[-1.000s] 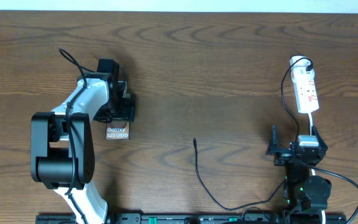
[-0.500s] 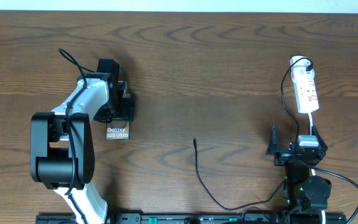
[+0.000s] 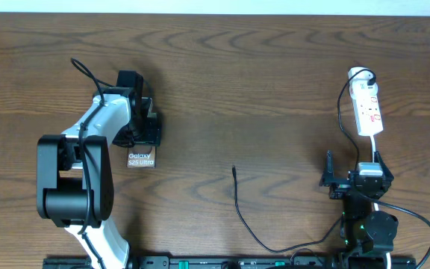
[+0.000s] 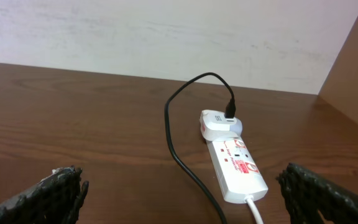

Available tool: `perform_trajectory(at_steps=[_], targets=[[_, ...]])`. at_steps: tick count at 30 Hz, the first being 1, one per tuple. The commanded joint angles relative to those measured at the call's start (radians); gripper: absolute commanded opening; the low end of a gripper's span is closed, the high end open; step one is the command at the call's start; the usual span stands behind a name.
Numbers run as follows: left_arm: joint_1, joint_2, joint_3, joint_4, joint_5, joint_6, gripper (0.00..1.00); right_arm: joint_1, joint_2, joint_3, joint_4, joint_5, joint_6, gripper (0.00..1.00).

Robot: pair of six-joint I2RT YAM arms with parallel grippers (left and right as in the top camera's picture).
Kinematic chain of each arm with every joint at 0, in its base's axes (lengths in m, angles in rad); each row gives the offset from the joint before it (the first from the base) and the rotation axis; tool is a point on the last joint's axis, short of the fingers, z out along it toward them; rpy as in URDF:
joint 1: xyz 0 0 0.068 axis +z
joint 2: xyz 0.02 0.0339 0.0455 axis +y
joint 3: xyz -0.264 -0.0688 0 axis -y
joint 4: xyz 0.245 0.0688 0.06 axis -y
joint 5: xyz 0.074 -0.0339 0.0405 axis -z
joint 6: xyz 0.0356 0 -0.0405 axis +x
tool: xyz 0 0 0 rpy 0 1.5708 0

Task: Plug charger to phone and switch on socket
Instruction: 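Close the left gripper on the phone's top edge, then lift the phone with the left gripper and tilt it upright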

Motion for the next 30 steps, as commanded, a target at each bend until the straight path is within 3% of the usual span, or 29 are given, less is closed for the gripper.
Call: perform_trajectory(at_steps=[1,6,9,10,30], targets=[[-0.002,0.017,-0.026,-0.004,0.021,0.010,0.49,0.011,-0.005,-0.001,-0.004,-0.002,-0.006,0.99],[-0.002,0.017,-0.026,-0.002,0.021,0.010,0.35,0.011,-0.005,-0.001,-0.004,-0.002,-0.006,0.99],[-0.002,0.017,-0.026,-0.002,0.021,0.010,0.19,0.011,-0.005,-0.001,-0.004,-0.002,-0.006,0.99],[-0.002,0.017,-0.026,-0.002,0.021,0.010,0.07,0.011,-0.005,-0.001,-0.004,-0.002,-0.006,0.99],[-0.002,-0.029,0.012,-0.006,0.026,0.009,0.07,0.011,-0.005,-0.001,-0.004,-0.002,-0.006,0.99]])
